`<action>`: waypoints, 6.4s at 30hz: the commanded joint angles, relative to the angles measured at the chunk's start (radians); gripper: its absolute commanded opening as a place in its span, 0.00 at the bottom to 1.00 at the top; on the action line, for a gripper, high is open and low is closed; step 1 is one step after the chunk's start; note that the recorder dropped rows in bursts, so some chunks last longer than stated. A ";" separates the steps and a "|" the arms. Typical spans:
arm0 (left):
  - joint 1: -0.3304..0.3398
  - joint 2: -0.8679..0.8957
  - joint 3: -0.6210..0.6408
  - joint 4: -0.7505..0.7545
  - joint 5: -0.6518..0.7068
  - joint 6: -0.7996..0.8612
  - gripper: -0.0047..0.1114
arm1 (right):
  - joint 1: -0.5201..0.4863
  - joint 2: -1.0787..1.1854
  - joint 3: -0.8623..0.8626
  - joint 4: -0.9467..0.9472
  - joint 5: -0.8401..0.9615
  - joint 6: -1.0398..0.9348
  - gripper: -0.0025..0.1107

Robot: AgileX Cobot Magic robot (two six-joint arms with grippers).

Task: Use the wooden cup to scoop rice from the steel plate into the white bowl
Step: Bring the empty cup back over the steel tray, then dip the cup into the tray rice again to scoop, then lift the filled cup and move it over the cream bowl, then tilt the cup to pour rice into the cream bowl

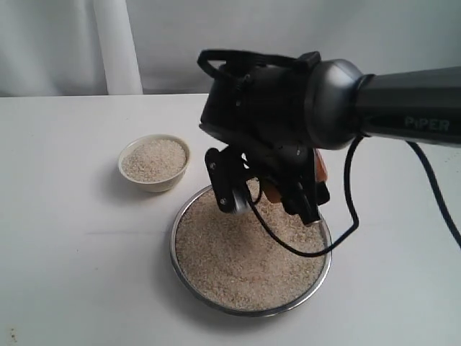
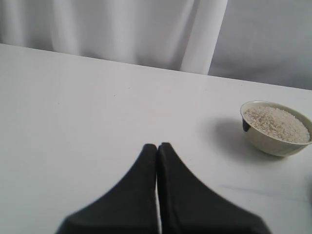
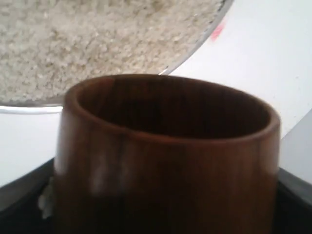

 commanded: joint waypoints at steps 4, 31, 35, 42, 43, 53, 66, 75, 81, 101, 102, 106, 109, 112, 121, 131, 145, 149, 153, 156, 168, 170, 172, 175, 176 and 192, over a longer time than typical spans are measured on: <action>0.000 0.008 0.003 -0.005 -0.006 -0.006 0.04 | -0.002 0.013 0.107 -0.051 0.001 0.030 0.02; 0.000 0.008 0.003 -0.005 -0.006 -0.006 0.04 | 0.032 0.236 0.110 -0.065 -0.246 0.198 0.02; 0.000 0.008 0.003 -0.005 -0.006 -0.006 0.04 | 0.032 0.243 0.110 -0.052 -0.279 0.238 0.02; 0.000 0.008 0.003 -0.005 -0.006 -0.006 0.04 | 0.032 0.243 0.110 0.047 -0.364 0.238 0.02; 0.000 0.008 0.003 -0.005 -0.006 -0.006 0.04 | 0.032 0.243 0.110 0.064 -0.377 0.238 0.02; 0.000 0.008 0.003 -0.005 -0.006 -0.006 0.04 | 0.032 0.243 0.110 0.162 -0.445 0.232 0.02; 0.000 0.008 0.003 -0.005 -0.006 -0.006 0.04 | 0.002 0.243 0.133 0.228 -0.472 0.230 0.02; 0.000 0.008 0.003 -0.005 -0.006 -0.006 0.04 | -0.055 0.241 0.186 0.276 -0.539 0.230 0.02; 0.000 0.008 0.003 -0.005 -0.006 -0.006 0.04 | -0.055 0.241 0.186 0.331 -0.607 0.224 0.02; 0.000 0.008 0.003 -0.005 -0.006 -0.006 0.04 | -0.240 0.091 0.536 0.462 -1.122 0.228 0.02; 0.000 0.008 0.003 -0.005 -0.006 -0.006 0.04 | -0.240 0.085 0.549 0.467 -1.151 0.228 0.02; 0.000 0.008 0.003 -0.005 -0.006 -0.006 0.04 | -0.238 0.079 0.578 0.467 -1.266 0.265 0.02; 0.000 0.008 0.003 -0.005 -0.006 -0.006 0.04 | -0.238 0.075 0.578 0.467 -1.292 0.299 0.02; 0.000 0.008 0.003 -0.005 -0.006 -0.006 0.04 | -0.230 0.052 0.578 0.467 -1.309 0.314 0.02; 0.000 0.008 0.003 -0.005 -0.006 -0.006 0.04 | -0.198 -0.093 0.576 0.467 -1.364 0.348 0.02; 0.000 0.008 0.003 -0.005 -0.006 -0.006 0.04 | -0.198 -0.196 0.516 0.467 -1.358 0.355 0.02; 0.000 0.008 0.003 -0.005 -0.006 -0.006 0.04 | -0.144 -0.065 -0.028 0.422 -0.895 0.355 0.02; 0.000 0.008 0.003 -0.005 -0.006 -0.006 0.04 | -0.107 0.066 -0.226 0.403 -0.773 0.355 0.02; 0.000 0.008 0.003 -0.005 -0.006 -0.006 0.04 | -0.080 0.203 -0.411 0.342 -0.642 0.364 0.02; 0.000 0.008 0.003 -0.005 -0.006 -0.006 0.04 | -0.061 0.293 -0.534 0.256 -0.528 0.391 0.02; 0.000 0.008 0.003 -0.005 -0.006 -0.006 0.04 | 0.069 0.490 -0.762 -0.169 -0.222 0.384 0.02; 0.000 0.008 0.003 -0.005 -0.006 -0.006 0.04 | 0.090 0.504 -0.762 -0.248 -0.187 0.384 0.02; 0.000 0.008 0.003 -0.005 -0.006 -0.006 0.04 | 0.101 0.515 -0.762 -0.321 -0.147 0.384 0.02; 0.000 0.008 0.003 -0.005 -0.006 -0.006 0.04 | 0.110 0.516 -0.762 -0.356 -0.134 0.379 0.02; 0.000 0.008 0.003 -0.005 -0.006 -0.006 0.04 | 0.115 0.516 -0.762 -0.363 -0.134 0.370 0.02; 0.000 0.008 0.003 -0.005 -0.006 -0.006 0.04 | 0.128 0.516 -0.762 -0.473 -0.110 0.244 0.02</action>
